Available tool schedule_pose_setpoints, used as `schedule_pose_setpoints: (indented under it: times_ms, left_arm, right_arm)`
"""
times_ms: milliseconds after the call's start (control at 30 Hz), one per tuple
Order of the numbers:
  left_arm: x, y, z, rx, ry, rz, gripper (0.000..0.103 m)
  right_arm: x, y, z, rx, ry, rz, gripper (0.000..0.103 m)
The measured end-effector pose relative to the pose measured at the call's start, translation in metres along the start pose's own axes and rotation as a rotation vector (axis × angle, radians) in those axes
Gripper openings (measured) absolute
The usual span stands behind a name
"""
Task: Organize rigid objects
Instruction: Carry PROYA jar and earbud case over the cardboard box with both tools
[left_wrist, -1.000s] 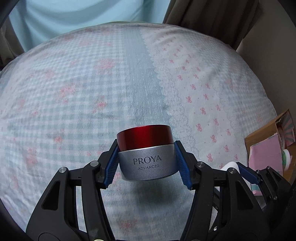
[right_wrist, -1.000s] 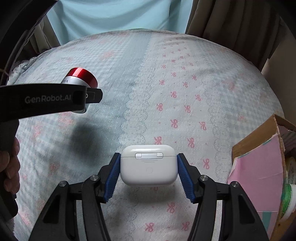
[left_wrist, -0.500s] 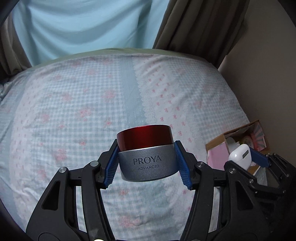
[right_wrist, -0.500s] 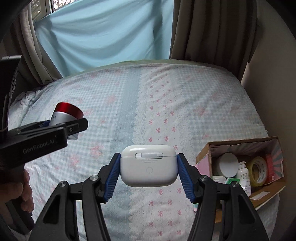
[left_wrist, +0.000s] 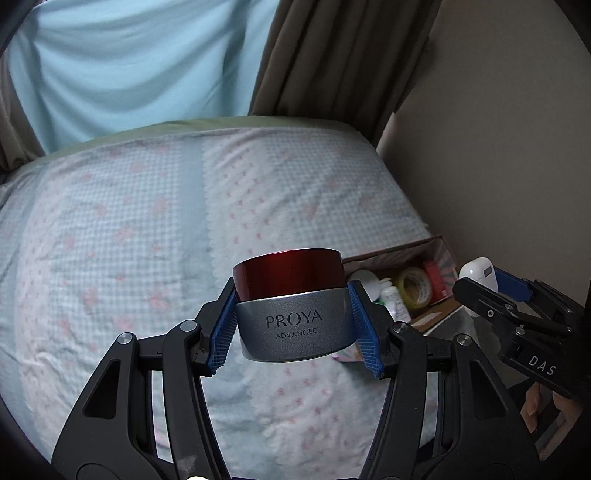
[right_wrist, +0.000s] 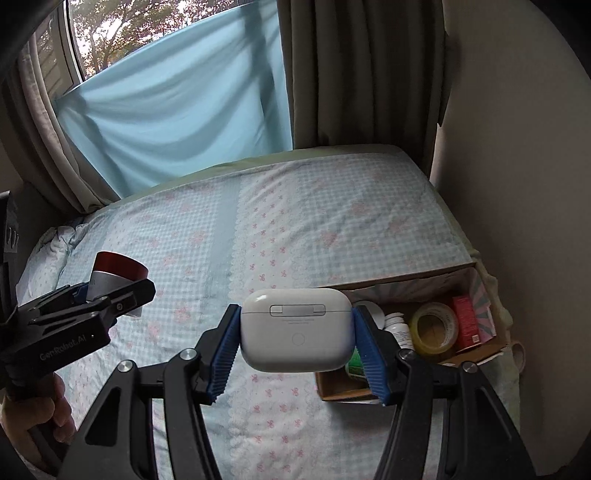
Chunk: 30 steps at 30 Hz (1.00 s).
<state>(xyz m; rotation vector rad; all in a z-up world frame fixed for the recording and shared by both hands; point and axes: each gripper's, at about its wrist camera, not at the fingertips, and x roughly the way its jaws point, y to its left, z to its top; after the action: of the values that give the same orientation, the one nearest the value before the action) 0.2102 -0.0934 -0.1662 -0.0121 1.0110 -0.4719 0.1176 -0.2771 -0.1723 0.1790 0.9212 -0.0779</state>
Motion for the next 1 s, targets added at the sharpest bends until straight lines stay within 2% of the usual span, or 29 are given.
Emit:
schedule_pose_setpoints:
  times_ms: [233,433,733,867,1000]
  left_arm:
    - [0.025,-0.081,-0.001,0.006,0.039,-0.049,0.053]
    - [0.066,-0.132,0.006,0.028,0.082,-0.070,0.053]
    - [0.170,-0.172,0.018,0.108,0.234,-0.070,0.053]
    - [0.219,-0.178,0.019,0.135,0.315,-0.074,0.053]
    - [0.266,-0.183,0.012,0.153,0.395,-0.075,0.053]
  right_arm:
    - [-0.017,-0.089,0.001,0.019,0.022,-0.025,0.056]
    - [0.001,-0.150,0.006,0.044,0.062,-0.032,0.056]
    - [0.085,-0.208,-0.002,0.036,0.138,-0.009,0.056]
    - [0.117,-0.217,-0.011,-0.029,0.173,-0.014,0.056]
    - [0.149,-0.213,-0.026,-0.156,0.218,-0.013,0.056]
